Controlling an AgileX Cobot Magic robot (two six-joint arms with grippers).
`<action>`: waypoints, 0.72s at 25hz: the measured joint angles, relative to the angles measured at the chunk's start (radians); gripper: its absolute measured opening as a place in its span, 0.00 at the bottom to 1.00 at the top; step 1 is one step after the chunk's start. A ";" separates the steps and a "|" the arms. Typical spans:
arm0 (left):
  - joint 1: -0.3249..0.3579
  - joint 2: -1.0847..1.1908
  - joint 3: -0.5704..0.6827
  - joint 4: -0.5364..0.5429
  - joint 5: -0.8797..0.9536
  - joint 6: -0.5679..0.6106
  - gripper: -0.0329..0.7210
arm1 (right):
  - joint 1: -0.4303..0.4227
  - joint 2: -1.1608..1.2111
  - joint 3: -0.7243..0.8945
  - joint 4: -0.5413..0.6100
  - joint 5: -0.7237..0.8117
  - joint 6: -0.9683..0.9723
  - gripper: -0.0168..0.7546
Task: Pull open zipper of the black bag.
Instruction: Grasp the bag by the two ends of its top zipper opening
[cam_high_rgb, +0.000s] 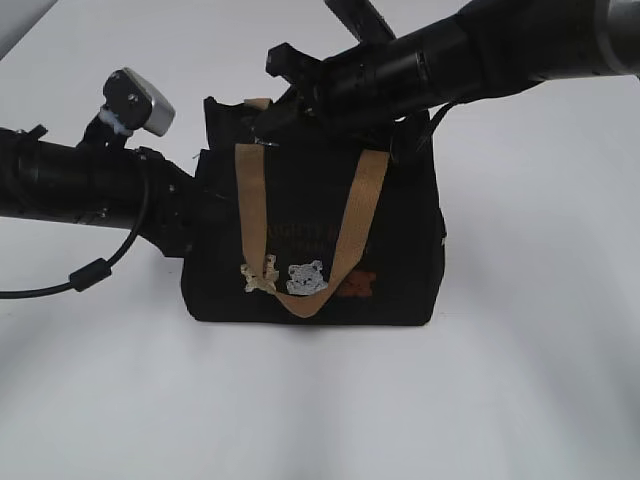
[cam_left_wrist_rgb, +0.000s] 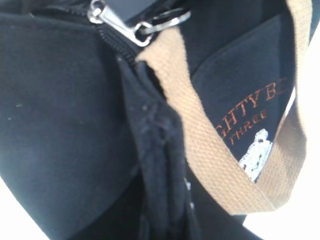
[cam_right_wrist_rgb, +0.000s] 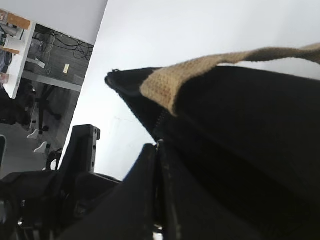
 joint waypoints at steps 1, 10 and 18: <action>0.000 0.000 0.000 0.000 0.002 0.000 0.13 | -0.011 0.000 0.000 0.000 0.026 0.006 0.02; -0.001 0.000 0.000 -0.003 0.023 0.002 0.13 | -0.205 -0.094 0.008 -0.186 0.260 0.097 0.02; -0.001 0.000 0.000 -0.003 0.012 0.003 0.13 | -0.316 -0.159 0.009 -0.380 0.344 0.173 0.02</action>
